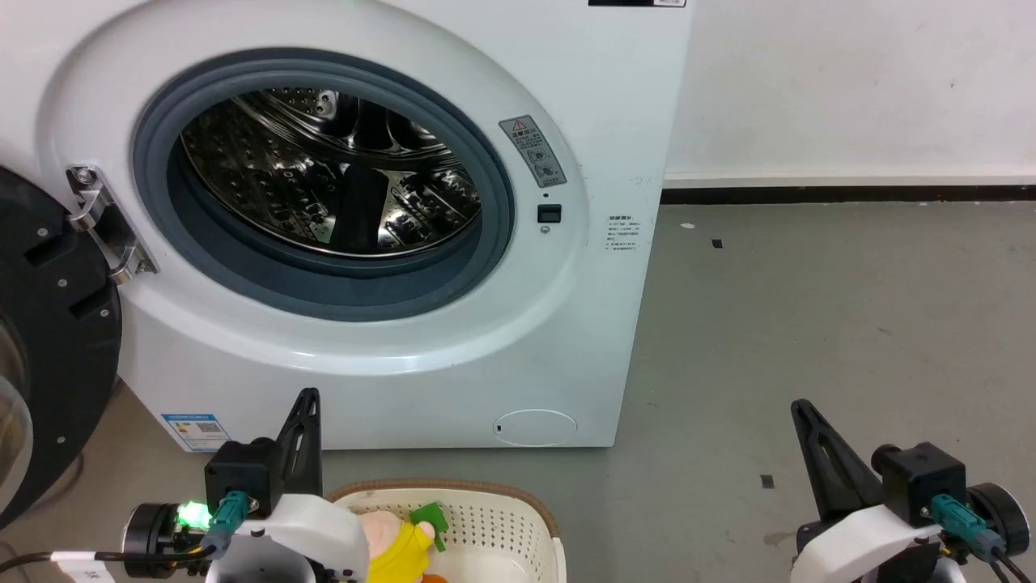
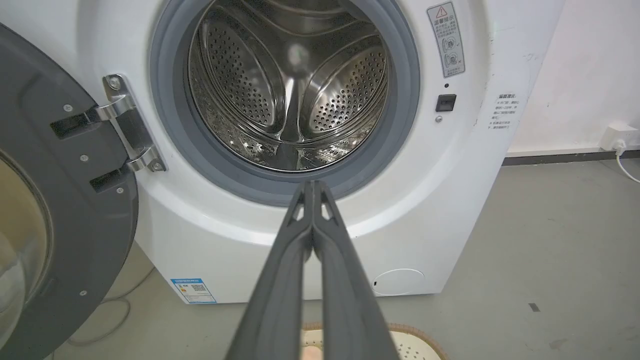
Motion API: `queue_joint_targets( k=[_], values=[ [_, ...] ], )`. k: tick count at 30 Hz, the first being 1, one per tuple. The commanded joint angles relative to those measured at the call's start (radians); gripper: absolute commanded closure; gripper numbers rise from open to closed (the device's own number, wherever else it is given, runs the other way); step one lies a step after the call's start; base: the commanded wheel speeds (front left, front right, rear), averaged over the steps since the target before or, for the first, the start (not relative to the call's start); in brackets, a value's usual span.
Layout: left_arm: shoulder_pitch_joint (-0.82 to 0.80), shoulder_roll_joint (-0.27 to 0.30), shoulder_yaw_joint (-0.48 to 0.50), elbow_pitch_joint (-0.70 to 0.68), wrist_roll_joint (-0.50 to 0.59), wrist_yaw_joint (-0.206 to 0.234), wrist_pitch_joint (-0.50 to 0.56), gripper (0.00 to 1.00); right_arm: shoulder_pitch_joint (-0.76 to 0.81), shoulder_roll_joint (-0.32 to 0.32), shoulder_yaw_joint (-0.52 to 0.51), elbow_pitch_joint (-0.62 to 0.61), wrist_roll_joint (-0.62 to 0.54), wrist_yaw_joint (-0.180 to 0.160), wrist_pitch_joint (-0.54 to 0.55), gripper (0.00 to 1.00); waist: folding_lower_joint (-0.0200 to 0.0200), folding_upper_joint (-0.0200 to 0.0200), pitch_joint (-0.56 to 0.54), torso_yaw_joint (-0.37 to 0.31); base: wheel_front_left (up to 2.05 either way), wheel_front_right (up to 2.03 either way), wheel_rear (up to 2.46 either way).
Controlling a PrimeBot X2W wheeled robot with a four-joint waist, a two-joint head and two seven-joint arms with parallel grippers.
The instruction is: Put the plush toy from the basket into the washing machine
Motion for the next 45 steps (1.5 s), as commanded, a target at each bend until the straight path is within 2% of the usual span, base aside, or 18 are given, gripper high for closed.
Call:
queue_joint_targets(
  k=[1,5,6,23,45],
  values=[
    [0.014,0.000,0.001,-0.004,0.003,-0.004,0.000,1.00,-0.012,0.000,0.000,0.003,-0.008,-0.001,0.001,1.00,0.0000,-0.0001,0.000,0.000,0.00,0.00,0.00],
    [0.014,0.000,0.001,-0.004,0.003,-0.004,0.000,1.00,-0.012,0.000,0.000,0.003,-0.008,-0.001,0.001,1.00,0.0000,-0.0001,0.000,0.000,0.00,0.00,0.00],
    [0.000,0.000,0.000,0.000,0.000,0.000,0.000,0.00,0.000,0.000,0.000,0.000,0.000,0.000,0.000,0.00,0.0001,-0.0001,0.000,0.000,0.00,0.00,0.00],
    [-0.022,0.000,-0.021,0.037,-0.010,0.019,-0.028,0.00,-0.006,0.000,-0.023,-0.008,0.037,0.000,-0.028,0.00,0.0000,-0.0001,0.016,-0.001,0.00,0.00,0.00],
    [-0.187,0.010,-0.053,0.357,-0.068,0.015,-0.039,0.00,-0.079,0.000,-0.035,-0.048,0.126,0.000,-0.074,0.00,0.0000,-0.0001,0.175,-0.040,0.00,0.00,0.00]
  ],
)
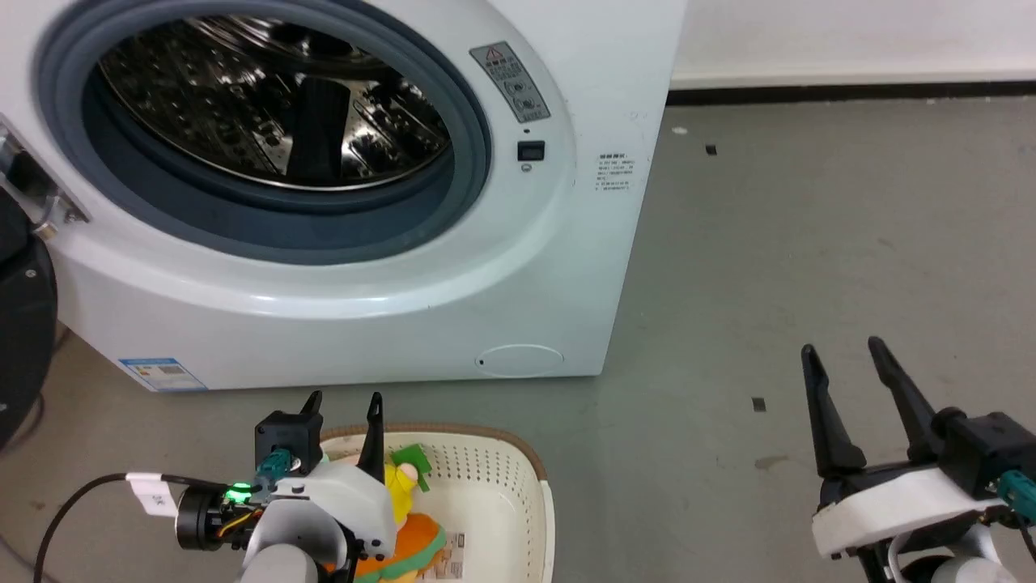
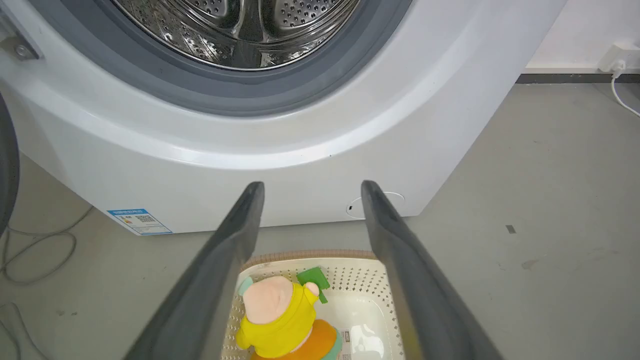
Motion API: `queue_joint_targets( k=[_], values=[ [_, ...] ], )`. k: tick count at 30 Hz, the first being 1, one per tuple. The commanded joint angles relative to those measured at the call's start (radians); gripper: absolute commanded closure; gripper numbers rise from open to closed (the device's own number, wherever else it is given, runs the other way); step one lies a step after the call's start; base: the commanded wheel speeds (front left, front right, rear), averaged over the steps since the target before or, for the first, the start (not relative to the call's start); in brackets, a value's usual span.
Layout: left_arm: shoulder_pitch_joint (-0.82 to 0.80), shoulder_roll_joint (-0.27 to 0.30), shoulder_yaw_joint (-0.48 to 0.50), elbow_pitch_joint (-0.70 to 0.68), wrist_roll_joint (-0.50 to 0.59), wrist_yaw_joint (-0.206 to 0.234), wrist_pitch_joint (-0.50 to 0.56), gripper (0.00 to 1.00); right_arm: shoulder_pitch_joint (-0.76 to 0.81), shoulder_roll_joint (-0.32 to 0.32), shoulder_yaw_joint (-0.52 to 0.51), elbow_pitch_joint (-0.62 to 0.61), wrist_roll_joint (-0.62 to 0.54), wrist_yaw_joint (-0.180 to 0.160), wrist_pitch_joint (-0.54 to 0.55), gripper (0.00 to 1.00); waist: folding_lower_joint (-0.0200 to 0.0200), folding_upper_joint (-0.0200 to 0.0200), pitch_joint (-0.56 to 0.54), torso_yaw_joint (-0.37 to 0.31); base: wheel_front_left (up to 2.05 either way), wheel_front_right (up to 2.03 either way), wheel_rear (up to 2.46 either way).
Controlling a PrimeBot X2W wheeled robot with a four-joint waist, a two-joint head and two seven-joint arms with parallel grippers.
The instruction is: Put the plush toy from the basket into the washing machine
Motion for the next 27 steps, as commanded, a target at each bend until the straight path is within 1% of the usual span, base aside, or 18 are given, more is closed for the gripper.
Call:
queue_joint_targets(
  k=[1,4,19,27],
  values=[
    [-0.029,0.008,-0.004,0.029,-0.010,0.005,0.002,0.00,-0.026,0.000,-0.004,-0.011,0.011,0.000,-0.010,0.00,-0.0001,0.0000,0.027,-0.009,0.00,0.00,0.00],
    [-0.044,0.012,-0.008,0.052,-0.014,0.006,0.009,0.00,-0.034,0.000,-0.006,-0.019,0.012,0.000,-0.014,0.00,-0.0001,0.0000,0.051,-0.012,0.00,0.00,0.00],
    [-0.181,0.033,-0.044,0.210,-0.043,0.013,0.070,0.00,-0.099,0.000,-0.050,-0.098,0.034,0.000,-0.045,0.00,-0.0001,0.0000,0.246,-0.021,0.00,0.00,0.00],
    [-0.259,0.039,-0.059,0.293,-0.065,0.027,0.096,0.00,-0.129,0.000,-0.069,-0.148,0.044,0.000,-0.062,0.00,-0.0001,0.0000,0.350,-0.013,0.00,0.00,0.00]
  ],
)
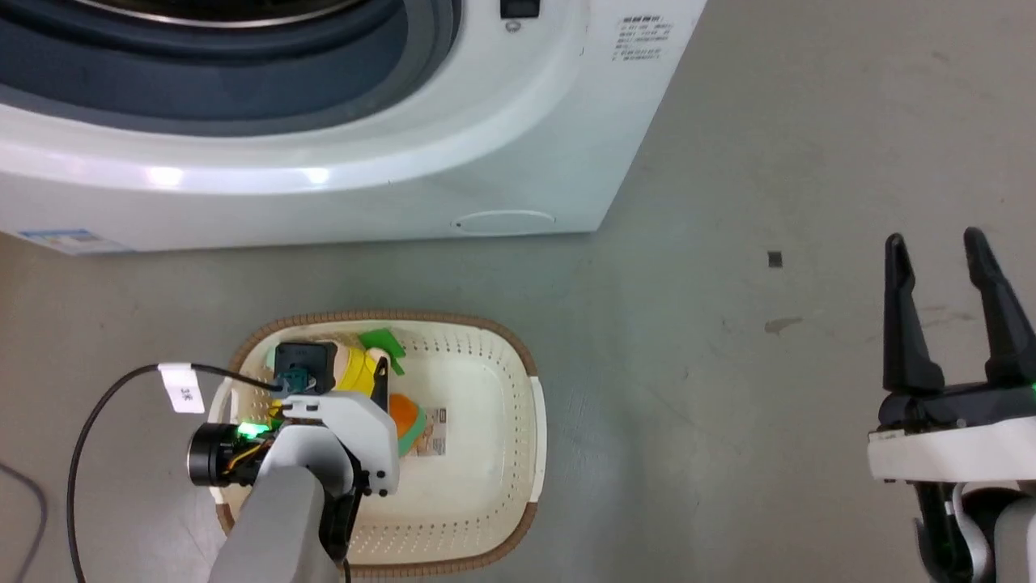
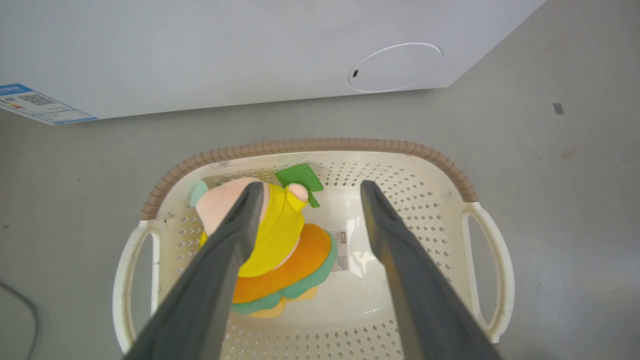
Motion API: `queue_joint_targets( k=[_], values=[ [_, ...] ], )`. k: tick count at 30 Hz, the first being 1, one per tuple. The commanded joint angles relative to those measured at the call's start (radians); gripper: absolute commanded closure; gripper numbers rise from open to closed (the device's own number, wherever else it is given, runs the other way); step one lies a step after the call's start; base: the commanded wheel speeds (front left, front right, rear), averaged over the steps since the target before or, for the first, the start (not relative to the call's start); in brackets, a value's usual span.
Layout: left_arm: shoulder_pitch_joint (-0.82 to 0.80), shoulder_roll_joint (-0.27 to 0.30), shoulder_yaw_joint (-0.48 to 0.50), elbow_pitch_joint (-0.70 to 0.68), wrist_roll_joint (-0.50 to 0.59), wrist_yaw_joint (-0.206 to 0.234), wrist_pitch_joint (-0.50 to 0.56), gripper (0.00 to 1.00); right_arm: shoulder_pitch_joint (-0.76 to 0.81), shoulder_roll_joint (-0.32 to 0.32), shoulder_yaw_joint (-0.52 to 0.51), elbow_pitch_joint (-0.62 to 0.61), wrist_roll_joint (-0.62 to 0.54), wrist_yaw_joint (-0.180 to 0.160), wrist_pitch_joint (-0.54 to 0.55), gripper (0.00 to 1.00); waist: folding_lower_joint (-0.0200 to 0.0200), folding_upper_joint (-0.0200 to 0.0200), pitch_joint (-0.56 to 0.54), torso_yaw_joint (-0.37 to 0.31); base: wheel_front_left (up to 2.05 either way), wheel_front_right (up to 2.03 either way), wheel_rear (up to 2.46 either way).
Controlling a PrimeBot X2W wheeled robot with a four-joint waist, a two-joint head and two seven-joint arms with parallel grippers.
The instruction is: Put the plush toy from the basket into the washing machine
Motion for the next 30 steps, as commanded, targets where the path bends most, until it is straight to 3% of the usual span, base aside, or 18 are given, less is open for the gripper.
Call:
queue_joint_targets(
  k=[1,30],
  values=[
    [-0.038,0.010,-0.004,0.031,-0.012,0.008,0.004,0.00,-0.029,0.000,-0.008,-0.018,0.012,0.000,-0.012,0.00,-0.0002,0.0000,0.043,0.004,0.00,0.00,0.00],
    [-0.276,0.030,-0.068,0.329,-0.104,0.040,0.047,0.00,-0.117,0.000,-0.063,-0.149,0.074,-0.001,-0.072,0.00,-0.0002,0.0000,0.321,0.003,0.00,0.00,0.00]
  ],
)
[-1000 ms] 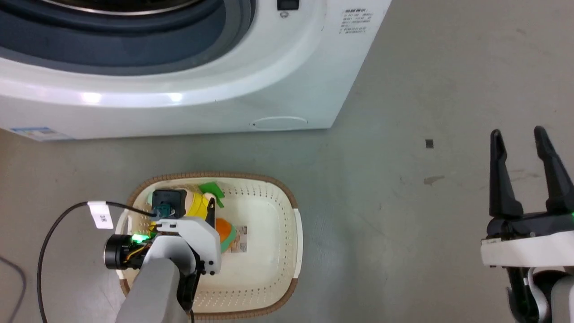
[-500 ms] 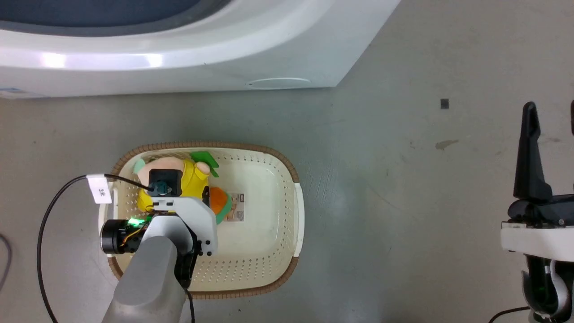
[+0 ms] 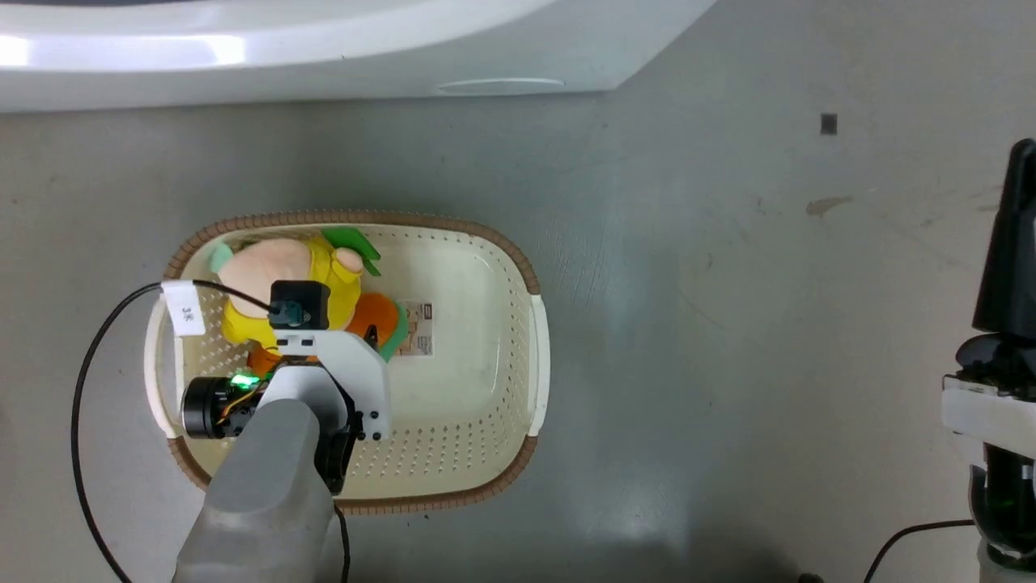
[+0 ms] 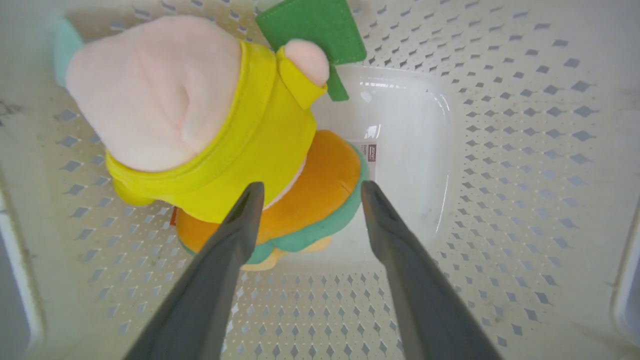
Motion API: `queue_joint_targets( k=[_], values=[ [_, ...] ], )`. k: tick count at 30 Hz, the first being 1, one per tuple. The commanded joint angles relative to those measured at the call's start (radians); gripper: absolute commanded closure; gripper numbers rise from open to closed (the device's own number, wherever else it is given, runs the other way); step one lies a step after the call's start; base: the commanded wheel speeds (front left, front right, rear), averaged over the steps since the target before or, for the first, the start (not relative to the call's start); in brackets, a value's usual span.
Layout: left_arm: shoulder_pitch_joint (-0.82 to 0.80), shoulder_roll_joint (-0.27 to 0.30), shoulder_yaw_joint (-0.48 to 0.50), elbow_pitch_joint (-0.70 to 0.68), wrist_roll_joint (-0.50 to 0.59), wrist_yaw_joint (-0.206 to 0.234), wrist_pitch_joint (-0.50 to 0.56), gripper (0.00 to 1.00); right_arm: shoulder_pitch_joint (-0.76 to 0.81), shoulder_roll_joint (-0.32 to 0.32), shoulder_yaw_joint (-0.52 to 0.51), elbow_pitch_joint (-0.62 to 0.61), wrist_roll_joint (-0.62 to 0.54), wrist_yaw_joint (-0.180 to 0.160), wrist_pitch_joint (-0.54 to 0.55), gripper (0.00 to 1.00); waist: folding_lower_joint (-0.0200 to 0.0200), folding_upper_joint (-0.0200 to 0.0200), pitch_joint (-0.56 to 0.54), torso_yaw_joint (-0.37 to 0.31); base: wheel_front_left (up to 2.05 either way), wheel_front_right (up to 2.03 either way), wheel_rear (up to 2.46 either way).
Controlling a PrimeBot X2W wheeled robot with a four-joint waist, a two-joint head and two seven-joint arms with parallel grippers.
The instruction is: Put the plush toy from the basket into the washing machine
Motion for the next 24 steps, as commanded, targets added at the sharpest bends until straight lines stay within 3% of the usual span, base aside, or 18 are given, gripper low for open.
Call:
queue_joint_targets(
  k=[1,22,23,24],
  values=[
    [-0.039,0.005,-0.008,0.036,-0.012,0.008,0.002,0.00,-0.028,0.000,-0.008,-0.019,0.014,-0.001,-0.012,0.00,-0.0002,0.0000,0.026,0.000,0.00,0.00,0.00],
    [-0.201,0.004,-0.087,0.251,-0.067,0.003,-0.016,0.00,-0.091,0.000,-0.053,-0.086,0.053,-0.001,-0.056,0.00,-0.0002,0.0000,0.172,-0.016,0.00,0.00,0.00],
    [-0.207,0.004,-0.093,0.262,-0.069,0.003,-0.018,0.71,-0.094,0.000,-0.056,-0.089,0.055,-0.001,-0.058,0.00,-0.0002,0.0000,0.177,-0.016,0.00,0.00,0.00],
    [-0.213,0.004,-0.096,0.272,-0.072,0.001,-0.015,1.00,-0.097,0.000,-0.059,-0.091,0.056,-0.001,-0.060,0.00,-0.0002,0.0000,0.183,-0.017,0.00,0.00,0.00]
  ],
)
